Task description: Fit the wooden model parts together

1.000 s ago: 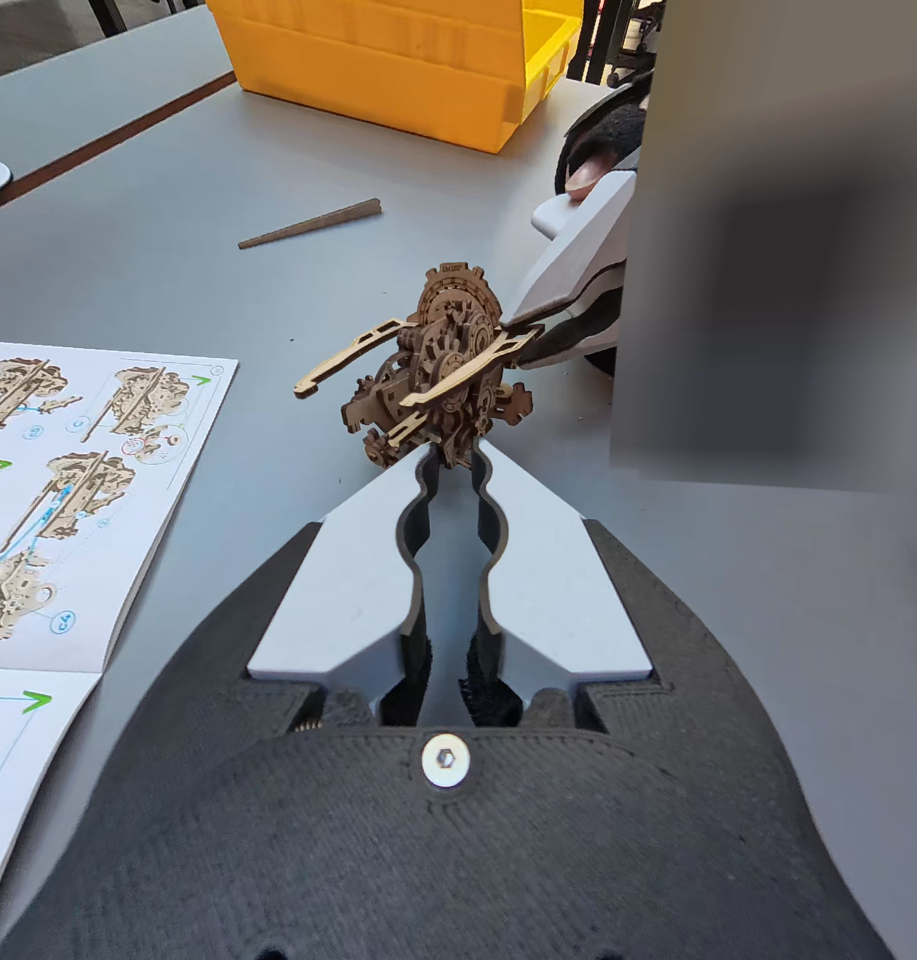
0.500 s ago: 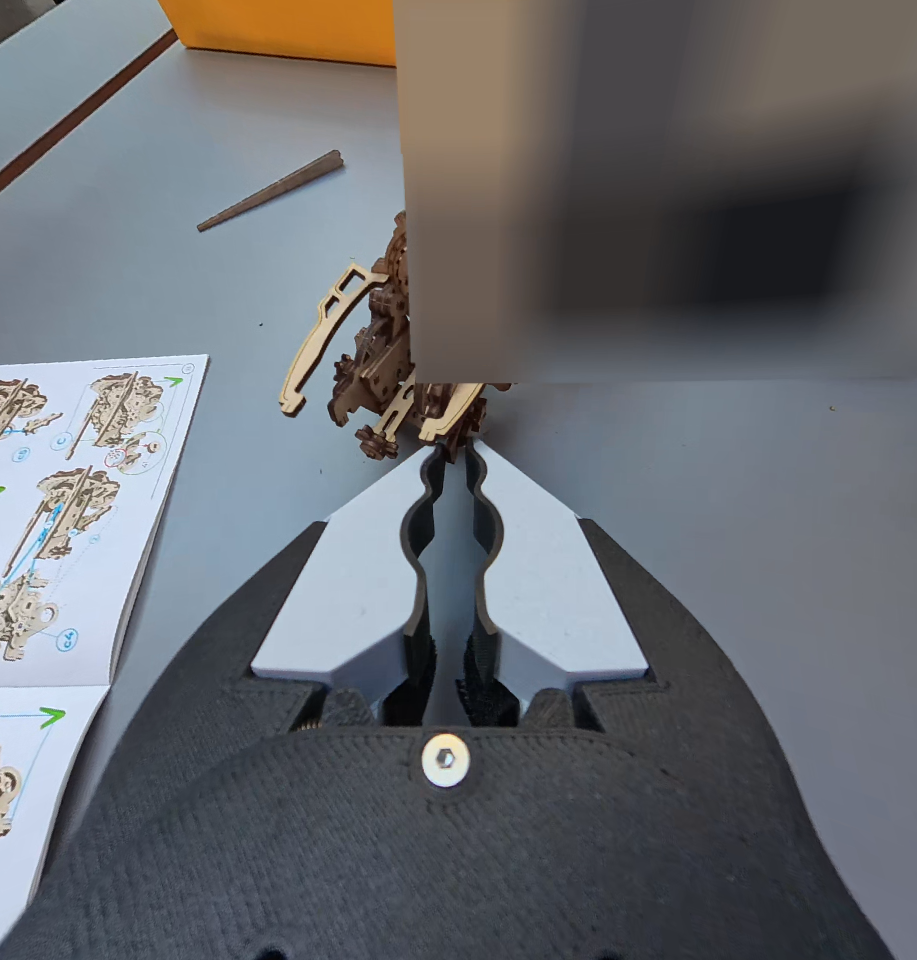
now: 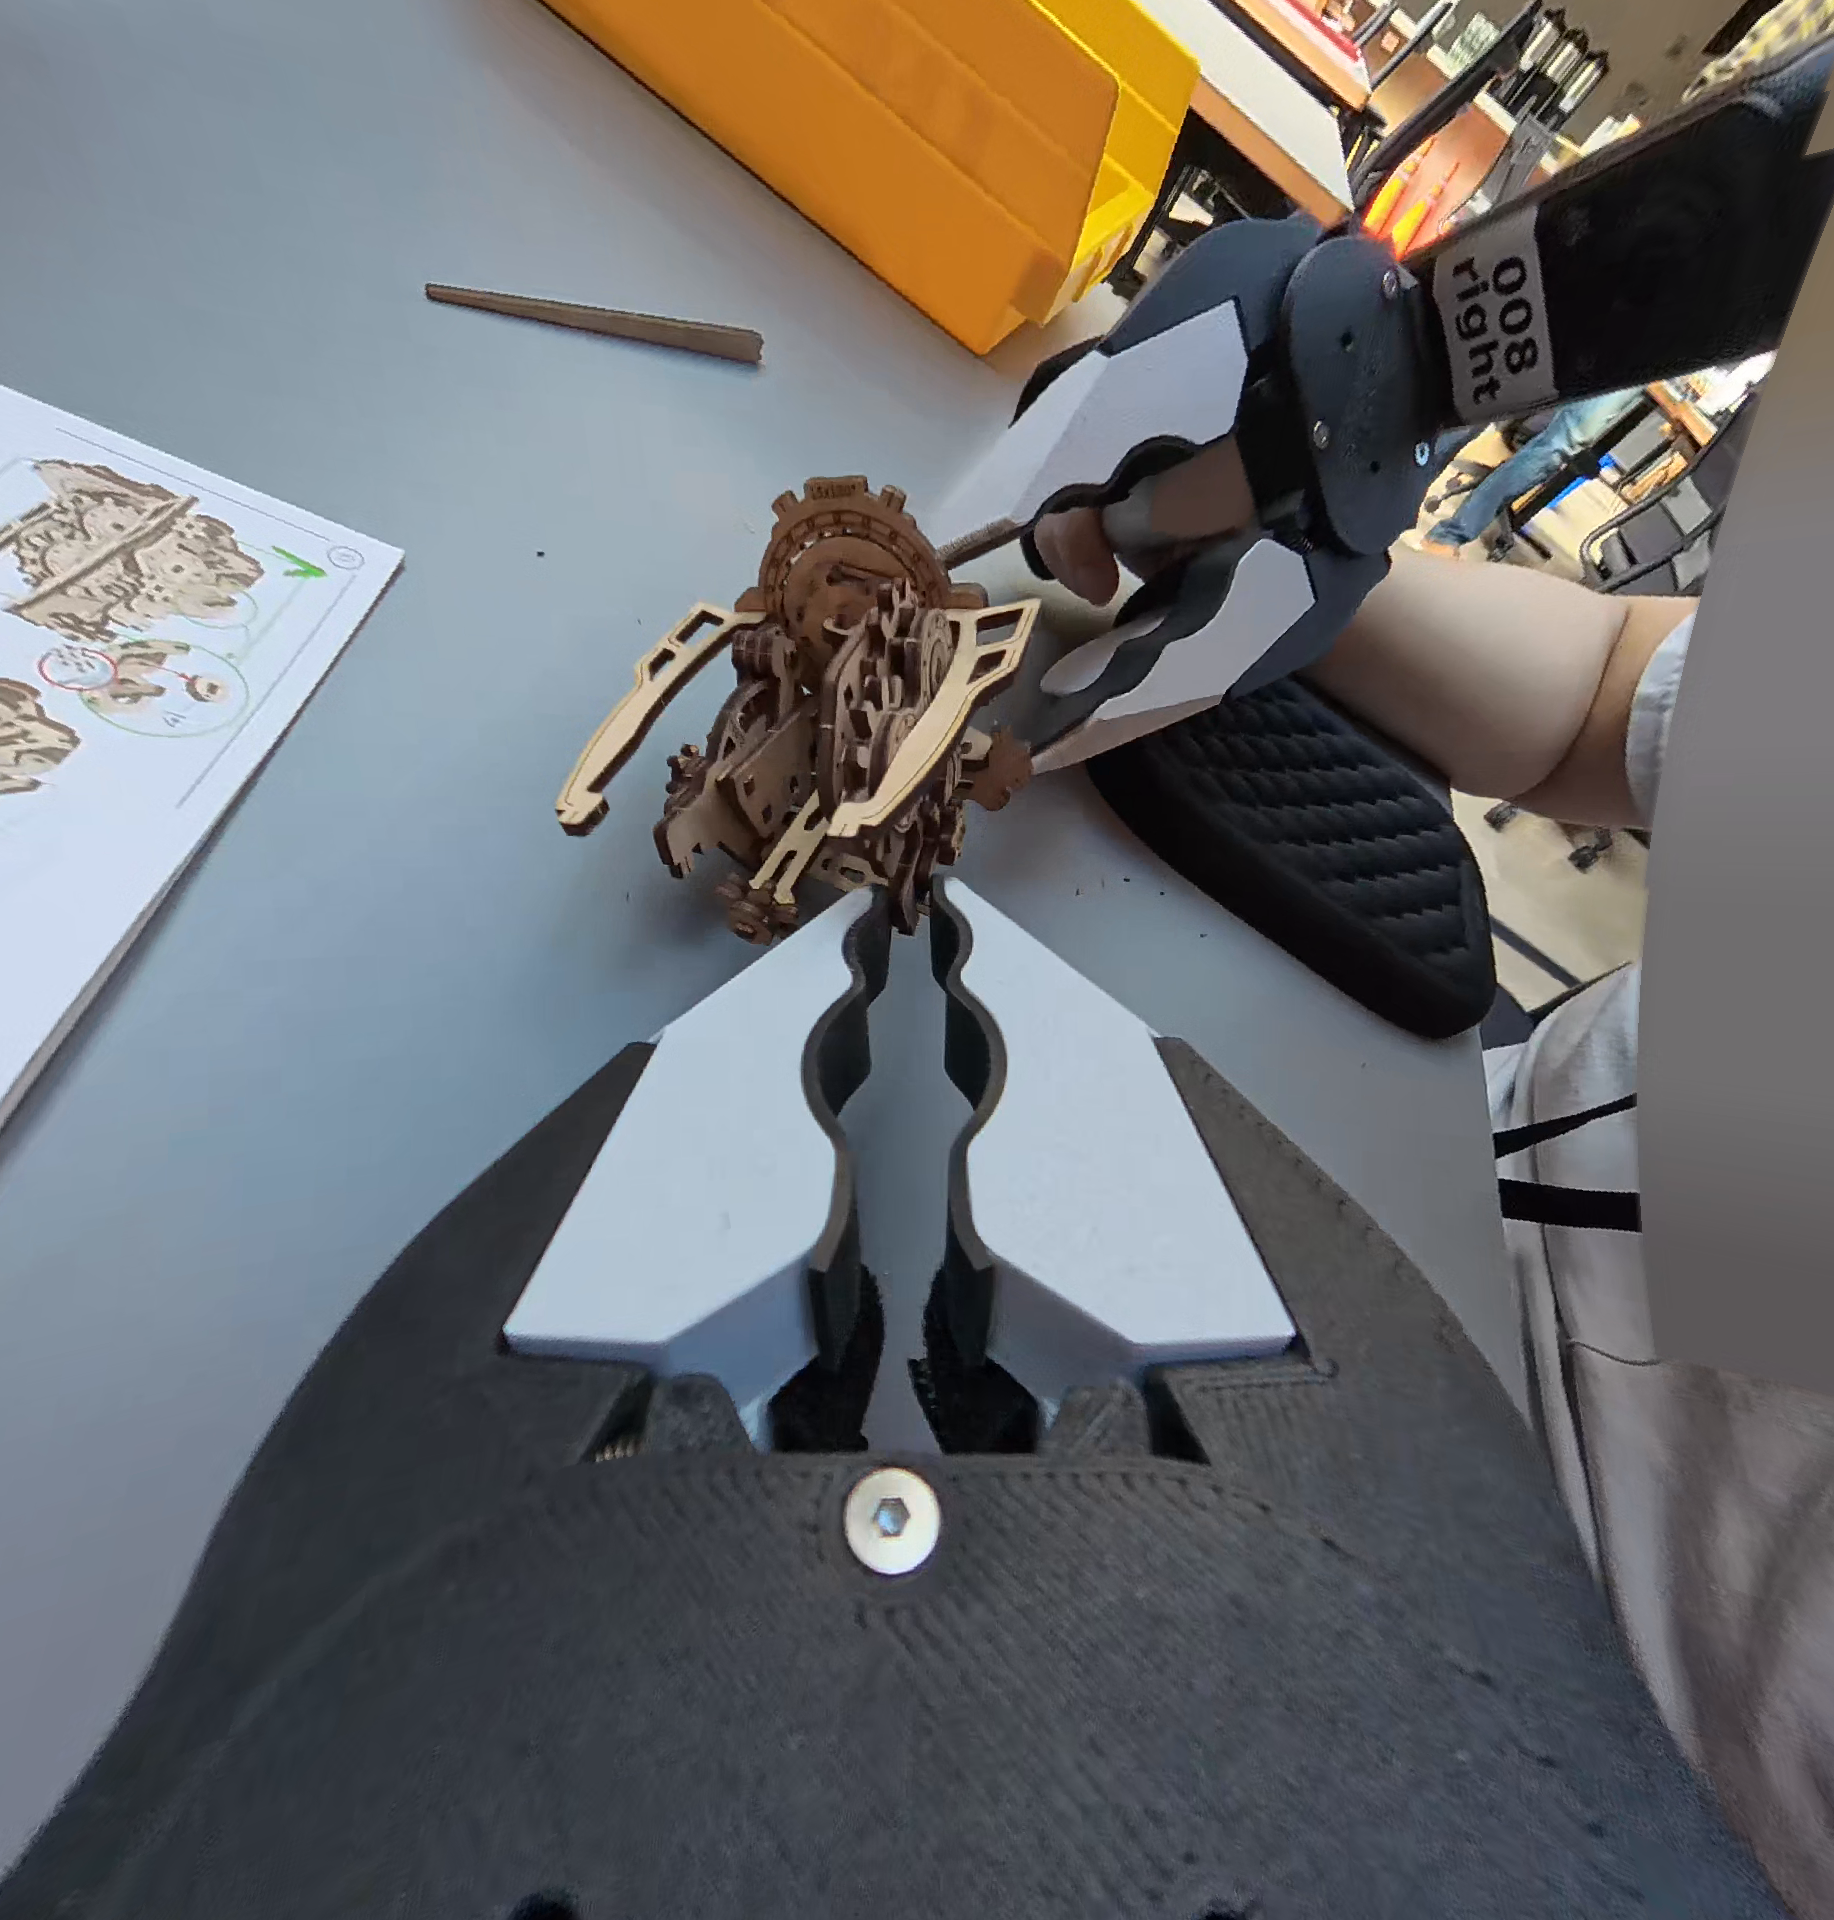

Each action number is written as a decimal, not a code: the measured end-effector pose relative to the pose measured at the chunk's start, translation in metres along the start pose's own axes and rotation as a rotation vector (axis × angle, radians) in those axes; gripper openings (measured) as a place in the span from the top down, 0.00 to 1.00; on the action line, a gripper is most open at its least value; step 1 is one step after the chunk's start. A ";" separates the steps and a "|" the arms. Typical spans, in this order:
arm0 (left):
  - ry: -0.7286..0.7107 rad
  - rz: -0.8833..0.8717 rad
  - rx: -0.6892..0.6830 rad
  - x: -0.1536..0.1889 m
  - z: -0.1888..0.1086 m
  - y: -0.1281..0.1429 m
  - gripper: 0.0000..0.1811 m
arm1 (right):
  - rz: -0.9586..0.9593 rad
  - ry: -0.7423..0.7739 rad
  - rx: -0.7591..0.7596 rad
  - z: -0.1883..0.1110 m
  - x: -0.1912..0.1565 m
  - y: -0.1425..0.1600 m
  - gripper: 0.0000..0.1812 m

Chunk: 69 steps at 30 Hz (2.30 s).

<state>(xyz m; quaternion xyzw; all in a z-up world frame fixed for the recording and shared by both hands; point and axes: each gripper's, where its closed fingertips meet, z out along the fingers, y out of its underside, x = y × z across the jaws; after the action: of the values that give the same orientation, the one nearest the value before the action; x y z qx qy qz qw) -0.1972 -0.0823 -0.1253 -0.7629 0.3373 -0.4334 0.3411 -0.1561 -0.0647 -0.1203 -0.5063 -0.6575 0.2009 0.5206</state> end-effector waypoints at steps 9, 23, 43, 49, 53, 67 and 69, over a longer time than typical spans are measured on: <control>0.041 -0.071 0.031 -0.003 -0.005 -0.005 0.97 | -0.047 0.059 0.003 0.002 0.002 -0.006 0.79; 0.046 -0.119 0.052 -0.002 -0.002 -0.007 0.97 | -0.215 0.133 -0.061 0.006 -0.003 -0.012 0.89; 0.061 -0.163 0.075 0.001 0.003 -0.010 0.94 | -0.115 0.227 -0.178 0.015 0.008 -0.010 0.92; 0.043 -0.111 0.081 -0.002 -0.033 -0.025 0.90 | -0.161 0.221 -0.168 0.013 0.008 -0.010 0.92; -0.064 0.011 0.121 -0.023 -0.046 -0.042 0.83 | -0.241 0.204 -0.150 0.013 0.005 -0.010 0.92; 0.222 -0.045 -0.249 -0.009 0.011 -0.043 0.85 | -0.380 0.174 -0.078 0.003 -0.003 -0.018 0.93; 0.222 -0.043 -0.264 -0.011 0.014 -0.040 0.86 | -0.399 0.167 -0.070 0.002 -0.005 -0.017 0.92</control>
<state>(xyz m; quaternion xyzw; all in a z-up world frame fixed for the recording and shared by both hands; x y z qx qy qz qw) -0.1806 -0.0485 -0.1027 -0.7556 0.4106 -0.4741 0.1891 -0.1660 -0.0754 -0.1097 -0.3988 -0.7058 0.0282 0.5848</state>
